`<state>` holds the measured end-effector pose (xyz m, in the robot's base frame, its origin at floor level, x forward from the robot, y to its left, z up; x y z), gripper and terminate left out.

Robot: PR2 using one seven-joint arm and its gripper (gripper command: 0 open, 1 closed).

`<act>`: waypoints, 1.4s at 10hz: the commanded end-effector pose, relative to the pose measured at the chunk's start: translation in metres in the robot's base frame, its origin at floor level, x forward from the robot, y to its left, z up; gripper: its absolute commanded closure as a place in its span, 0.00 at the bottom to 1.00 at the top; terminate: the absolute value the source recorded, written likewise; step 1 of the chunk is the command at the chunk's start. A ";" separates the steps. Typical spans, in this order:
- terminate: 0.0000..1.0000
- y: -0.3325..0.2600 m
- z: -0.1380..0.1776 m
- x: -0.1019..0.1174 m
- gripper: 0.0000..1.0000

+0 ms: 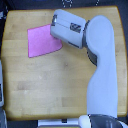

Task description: Folding a cloth

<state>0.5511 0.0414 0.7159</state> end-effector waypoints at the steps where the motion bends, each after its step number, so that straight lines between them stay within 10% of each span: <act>1: 0.00 -0.011 0.000 -0.019 1.00; 14: 0.00 0.051 0.060 -0.033 1.00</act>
<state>0.5192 0.0371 0.7492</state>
